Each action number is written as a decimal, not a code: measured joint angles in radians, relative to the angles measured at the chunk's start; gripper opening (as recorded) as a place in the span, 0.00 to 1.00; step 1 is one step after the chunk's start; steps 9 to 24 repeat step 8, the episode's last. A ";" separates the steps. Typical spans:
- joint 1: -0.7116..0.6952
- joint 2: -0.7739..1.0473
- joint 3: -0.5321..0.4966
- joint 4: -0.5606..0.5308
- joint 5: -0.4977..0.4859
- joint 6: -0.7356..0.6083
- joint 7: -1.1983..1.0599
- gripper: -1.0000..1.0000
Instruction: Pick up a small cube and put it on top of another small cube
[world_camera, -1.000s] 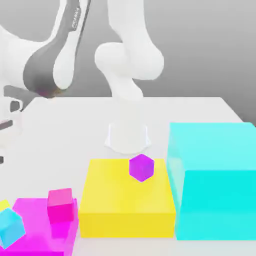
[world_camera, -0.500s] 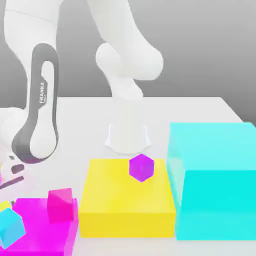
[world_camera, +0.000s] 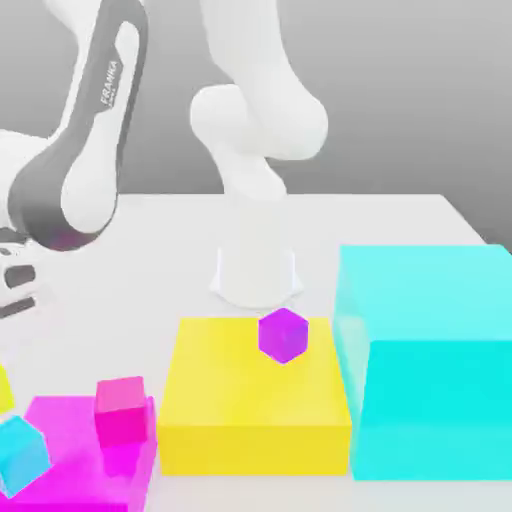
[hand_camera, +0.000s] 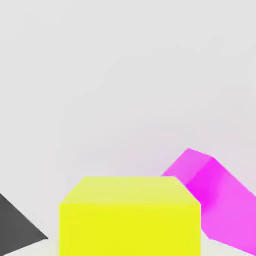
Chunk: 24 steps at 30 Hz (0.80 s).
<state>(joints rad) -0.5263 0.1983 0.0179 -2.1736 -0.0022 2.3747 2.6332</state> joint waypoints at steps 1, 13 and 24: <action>0.012 -0.002 0.007 0.015 -0.005 -0.018 0.015 0.00; 0.025 0.084 0.014 0.005 -0.014 0.078 0.032 1.00; 0.025 0.084 0.014 0.005 -0.014 0.078 0.032 1.00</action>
